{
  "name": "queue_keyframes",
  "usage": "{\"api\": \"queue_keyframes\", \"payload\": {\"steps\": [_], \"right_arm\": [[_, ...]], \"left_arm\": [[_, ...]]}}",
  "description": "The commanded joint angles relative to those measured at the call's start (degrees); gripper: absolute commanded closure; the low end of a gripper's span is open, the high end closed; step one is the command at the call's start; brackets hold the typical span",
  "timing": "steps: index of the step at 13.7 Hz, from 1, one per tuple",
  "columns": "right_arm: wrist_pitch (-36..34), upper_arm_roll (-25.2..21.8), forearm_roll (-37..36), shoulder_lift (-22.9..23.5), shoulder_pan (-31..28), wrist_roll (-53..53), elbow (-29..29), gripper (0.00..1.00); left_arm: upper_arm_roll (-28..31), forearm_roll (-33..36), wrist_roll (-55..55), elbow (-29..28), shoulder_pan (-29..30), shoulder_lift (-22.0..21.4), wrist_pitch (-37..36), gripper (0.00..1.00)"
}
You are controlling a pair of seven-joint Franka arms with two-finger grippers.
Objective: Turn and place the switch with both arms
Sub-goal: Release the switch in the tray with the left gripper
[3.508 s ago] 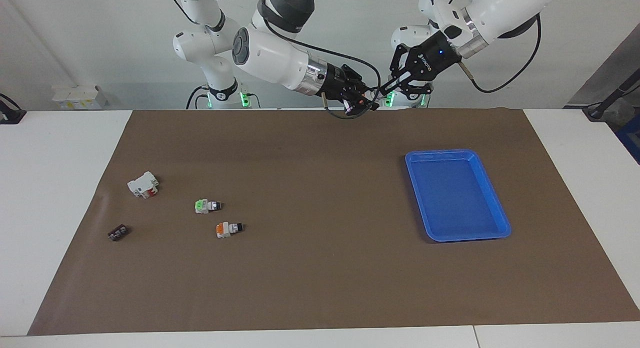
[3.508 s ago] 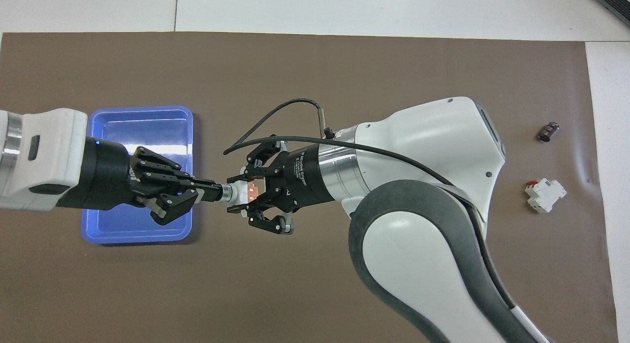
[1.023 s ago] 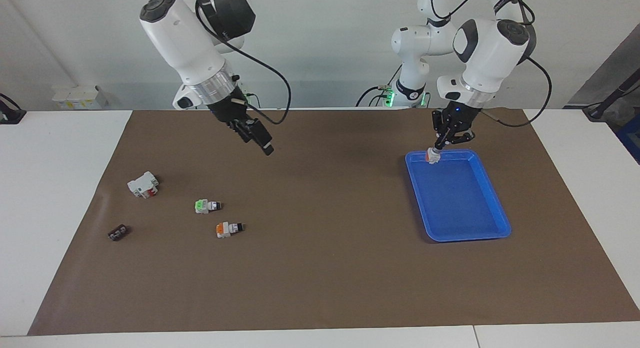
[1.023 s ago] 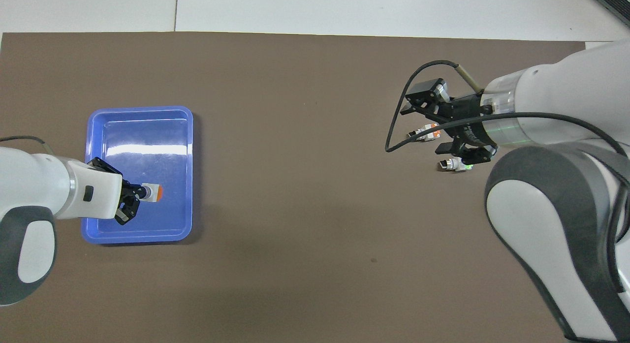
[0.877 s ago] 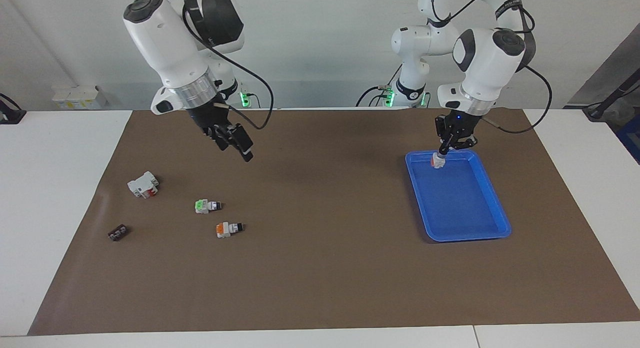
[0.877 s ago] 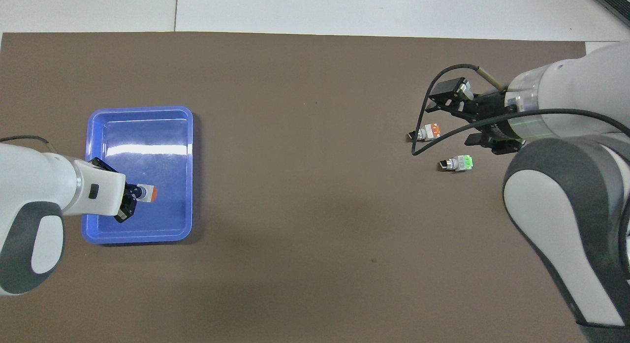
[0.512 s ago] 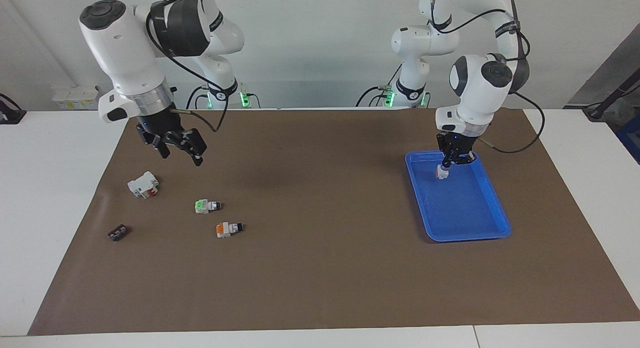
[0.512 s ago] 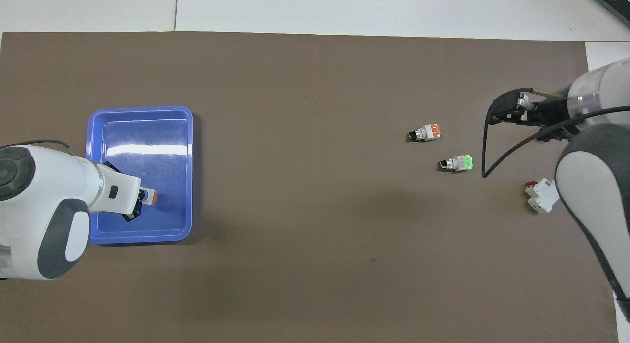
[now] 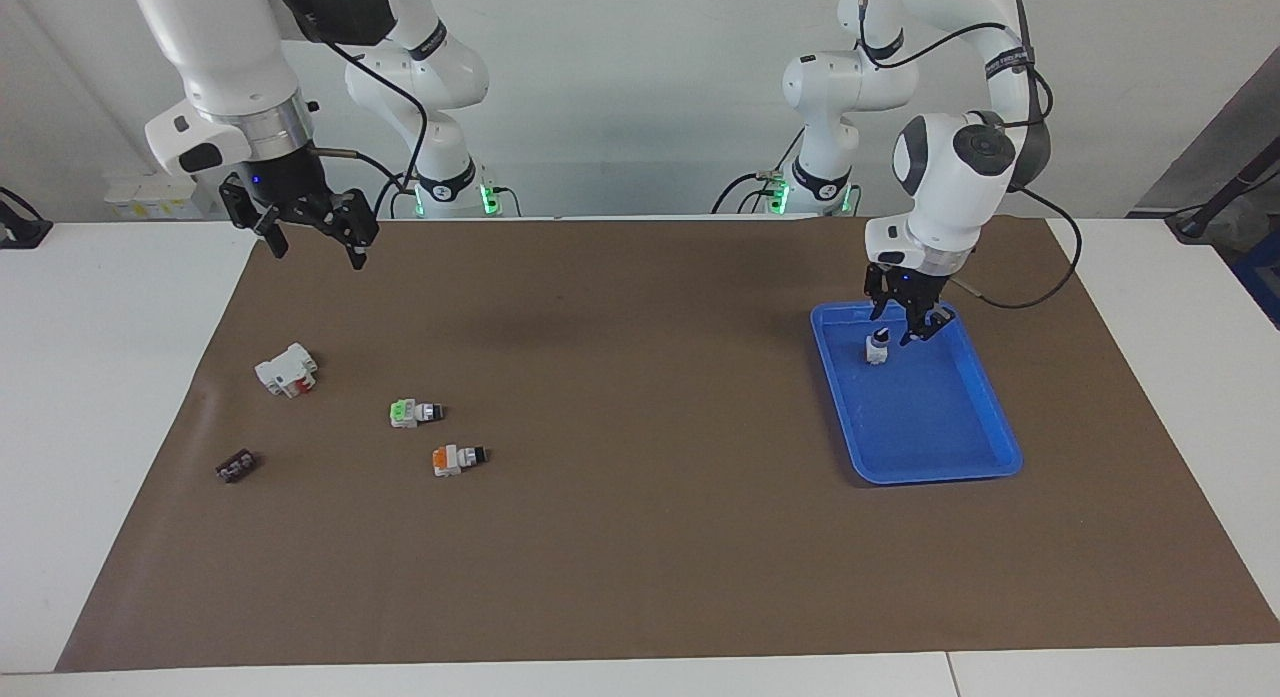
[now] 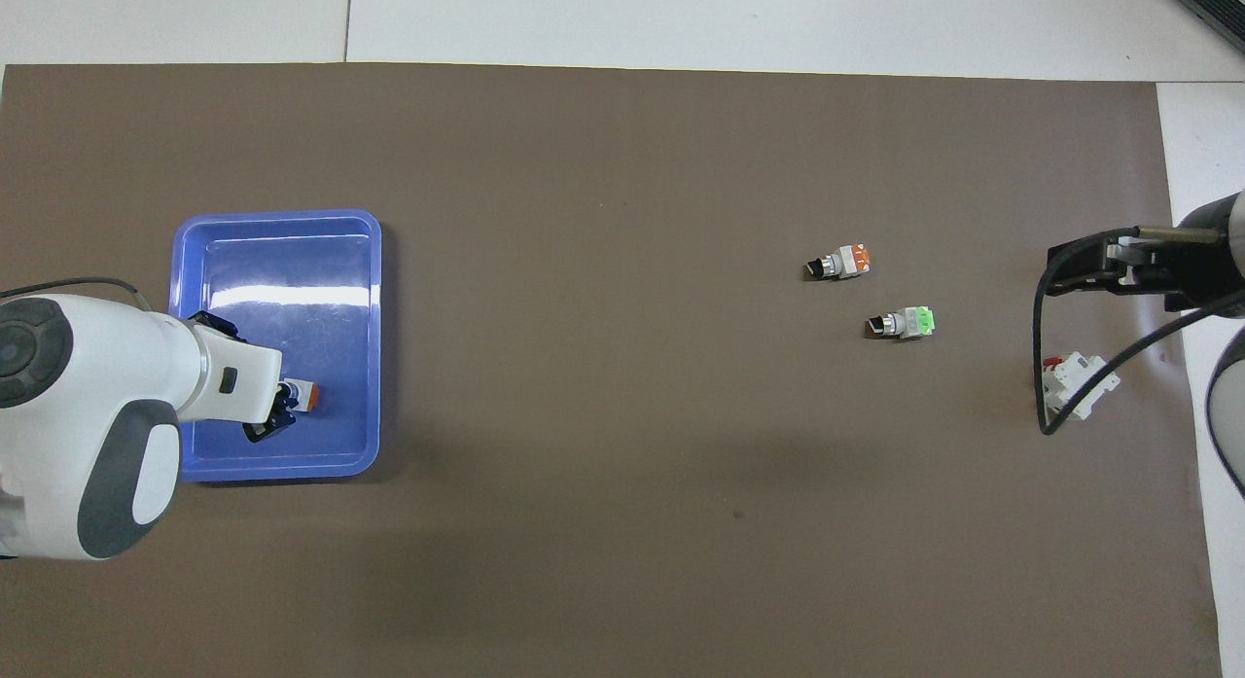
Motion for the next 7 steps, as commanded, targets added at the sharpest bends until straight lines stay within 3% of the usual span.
{"api": "queue_keyframes", "payload": {"steps": [1,4,7], "right_arm": [[-1.1,0.3,-1.0,-1.1,-0.5,-1.7,-0.2,0.0],[-1.3,0.3,-1.0,-1.6,-0.5,-5.9,-0.2,0.0],[-1.3,0.5,-1.0,-2.2,-0.4,-6.0,-0.3,0.0]], "left_arm": [[0.5,1.4,-10.5,-0.4,-0.8,-5.4,-6.5,0.01],[1.8,1.4,-22.1,1.1,-1.2,-6.7,-12.8,0.01],[6.3,1.4,-31.3,7.0,-4.8,-6.7,-15.4,0.0]]}}
